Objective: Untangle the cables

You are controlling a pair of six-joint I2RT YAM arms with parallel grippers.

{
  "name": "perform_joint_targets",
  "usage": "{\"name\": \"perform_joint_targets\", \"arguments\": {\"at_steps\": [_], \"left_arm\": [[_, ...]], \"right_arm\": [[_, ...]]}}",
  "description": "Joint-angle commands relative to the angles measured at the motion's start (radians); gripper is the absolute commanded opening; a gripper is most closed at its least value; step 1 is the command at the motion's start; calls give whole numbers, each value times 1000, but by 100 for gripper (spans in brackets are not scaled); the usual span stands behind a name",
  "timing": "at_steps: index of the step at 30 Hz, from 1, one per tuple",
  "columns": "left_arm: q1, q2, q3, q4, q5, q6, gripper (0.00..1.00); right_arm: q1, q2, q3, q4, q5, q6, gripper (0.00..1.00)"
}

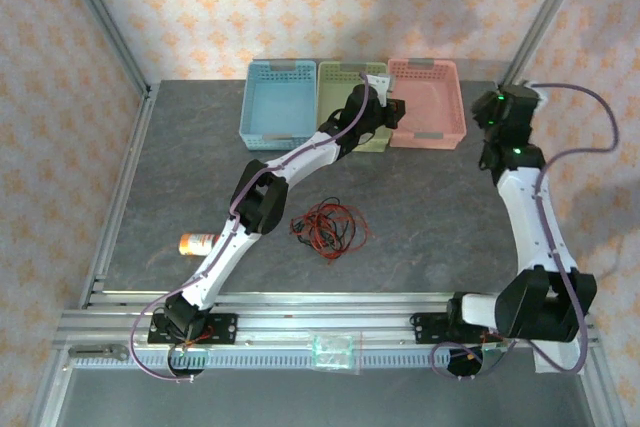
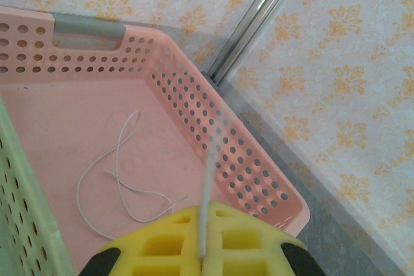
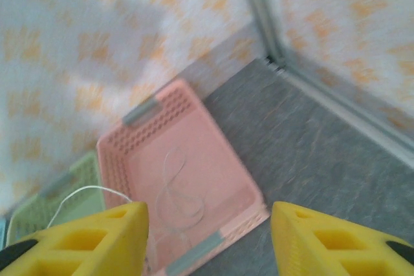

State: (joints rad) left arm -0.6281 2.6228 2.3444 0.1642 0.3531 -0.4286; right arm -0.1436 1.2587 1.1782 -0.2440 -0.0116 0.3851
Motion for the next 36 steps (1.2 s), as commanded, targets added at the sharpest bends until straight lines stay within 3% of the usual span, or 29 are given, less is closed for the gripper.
{"name": "perform_joint_targets", "arguments": {"at_steps": [1,5,13,14,16,17,19,21,26,31,34,36], "left_arm": [[1,-3,44,-28,-29,-13,0],[2,-1,47,-28,-26,-15,0],[-10,31,99,8,4,-45,0],[-11,42,112,13,1,-58,12],[-12,55,126,21,-12,-75,47],[-12,57,128,24,-20,-79,58],[-12,54,128,21,-39,-81,63],[-12,49,128,23,-45,-78,75],[-12,21,128,2,-43,-69,78],[-12,-61,103,-112,-51,-33,83],[-9,-190,-17,-187,-89,-2,84],[-7,-325,-192,-175,-115,13,84]], "right_arm": [[-153,-68,-22,38,-86,191,53],[-267,-73,-31,74,-240,251,53],[-265,-67,-65,67,-335,182,51],[-265,-66,-74,65,-346,176,51],[-266,-63,-83,53,-362,162,50],[-265,-62,-86,44,-370,153,50],[-265,-60,-92,34,-377,136,50],[-265,-59,-94,25,-383,124,50],[-236,-52,-92,5,-380,64,50],[-117,-45,-93,-35,-310,-12,50],[-56,-61,-136,-43,-285,-16,50],[2,-74,-193,-34,-251,-9,50]]}}
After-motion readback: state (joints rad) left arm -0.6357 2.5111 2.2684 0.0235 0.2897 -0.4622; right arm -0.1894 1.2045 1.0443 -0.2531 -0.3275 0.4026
